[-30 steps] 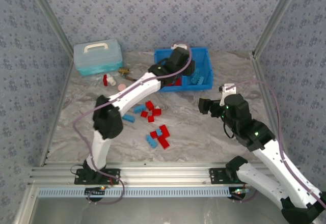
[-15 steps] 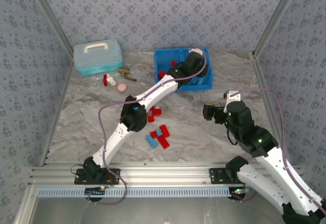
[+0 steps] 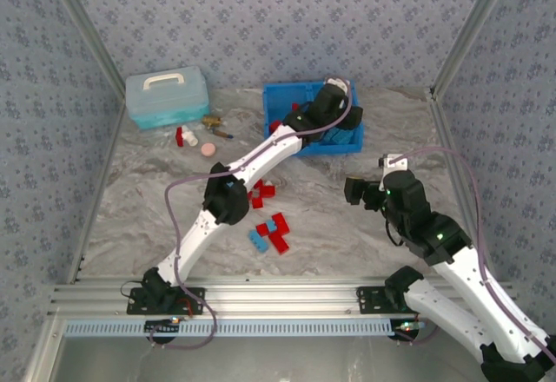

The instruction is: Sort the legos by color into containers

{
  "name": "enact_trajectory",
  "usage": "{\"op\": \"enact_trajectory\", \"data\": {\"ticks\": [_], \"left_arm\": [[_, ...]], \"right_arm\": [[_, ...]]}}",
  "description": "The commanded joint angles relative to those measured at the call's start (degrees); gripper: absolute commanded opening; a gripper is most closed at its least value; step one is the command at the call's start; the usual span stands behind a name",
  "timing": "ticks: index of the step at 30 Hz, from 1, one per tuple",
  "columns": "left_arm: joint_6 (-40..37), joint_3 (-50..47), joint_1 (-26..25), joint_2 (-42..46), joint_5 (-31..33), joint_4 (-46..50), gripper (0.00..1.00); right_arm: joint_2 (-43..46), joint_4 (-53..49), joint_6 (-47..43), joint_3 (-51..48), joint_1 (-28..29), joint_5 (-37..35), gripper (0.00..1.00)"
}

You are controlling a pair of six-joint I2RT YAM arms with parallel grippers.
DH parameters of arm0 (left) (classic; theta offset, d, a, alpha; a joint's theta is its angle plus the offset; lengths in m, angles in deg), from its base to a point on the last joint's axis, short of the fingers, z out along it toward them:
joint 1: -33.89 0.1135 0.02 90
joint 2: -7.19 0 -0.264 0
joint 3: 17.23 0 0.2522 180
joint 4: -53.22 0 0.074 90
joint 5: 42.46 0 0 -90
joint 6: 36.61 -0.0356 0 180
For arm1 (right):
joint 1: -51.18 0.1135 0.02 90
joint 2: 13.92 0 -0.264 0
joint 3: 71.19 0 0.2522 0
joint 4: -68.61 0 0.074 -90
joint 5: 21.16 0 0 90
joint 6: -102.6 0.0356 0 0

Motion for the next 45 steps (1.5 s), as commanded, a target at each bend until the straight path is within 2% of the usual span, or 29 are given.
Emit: {"op": "enact_trajectory", "data": {"ticks": [1, 3, 6, 9, 12, 16, 20, 24, 27, 29, 34, 39, 41, 45], "left_arm": [[-0.68, -0.23, 0.08, 12.39, -1.49, 3.85, 0.81], [-1.42, -6.57, 0.09, 18.28, -0.73, 5.06, 0.81], [-3.63, -23.88, 0.22, 31.08, 1.72, 1.27, 0.81], [-5.07, -43.41, 0.83, 45.03, 4.64, -4.27, 0.82], [-5.3, -59.48, 2.38, 57.83, 5.13, -6.81, 0.83], [-7.21, -74.46, 3.92, 71.9, 7.36, -2.15, 0.85], [-6.04, -84.37, 4.15, 82.89, 9.73, 4.62, 0.87], [-2.63, -92.1, 4.73, 92.72, 5.85, 7.1, 0.94], [-0.91, -96.64, 5.15, 98.82, 4.01, 8.16, 0.99], [0.06, -98.5, 5.71, 101.49, 3.79, 9.54, 0.99], [1.03, -98.56, 6.16, 103.27, 6.9, 14.53, 0.99], [2.02, -99.01, 6.31, 103.22, 9.04, 14.62, 0.99], [2.38, -99.42, 6.35, 103.25, 9.23, 14.62, 0.99], [2.89, -100.12, 6.52, 103.14, 9.55, 14.62, 0.99]], "right_arm": [[-0.8, 0.65, 0.36, 2.34, -0.41, -0.08, 1.0], [-1.67, 1.17, -1.05, 2.59, -0.4, 2.67, 1.0], [-4.81, 3.48, -3.14, 2.95, -0.16, 9.98, 1.0], [-11.0, 4.65, -4.42, 4.45, 1.36, 16.34, 1.0], [-19.46, 5.77, -7.98, 7.12, 5.53, 19.24, 1.0], [-33.49, 5.95, -17.35, 13.16, 9.91, 22.01, 1.0], [-48.54, 2.7, -28.94, 22.0, 10.12, 24.81, 0.98], [-61.85, -1.75, -37.16, 32.16, 10.21, 22.24, 0.93], [-68.26, -1.27, -40.8, 36.32, 11.07, 21.53, 0.92], [-71.77, -1.35, -43.15, 38.77, 11.32, 22.0, 0.91], [-79.2, -3.95, -45.9, 44.62, 11.08, 23.07, 0.84], [-84.3, -6.89, -47.66, 48.0, 12.13, 26.08, 0.81], [-85.55, -6.98, -47.62, 48.3, 12.25, 26.25, 0.75], [-86.18, -6.29, -47.73, 47.69, 12.16, 28.69, 0.52]]}}
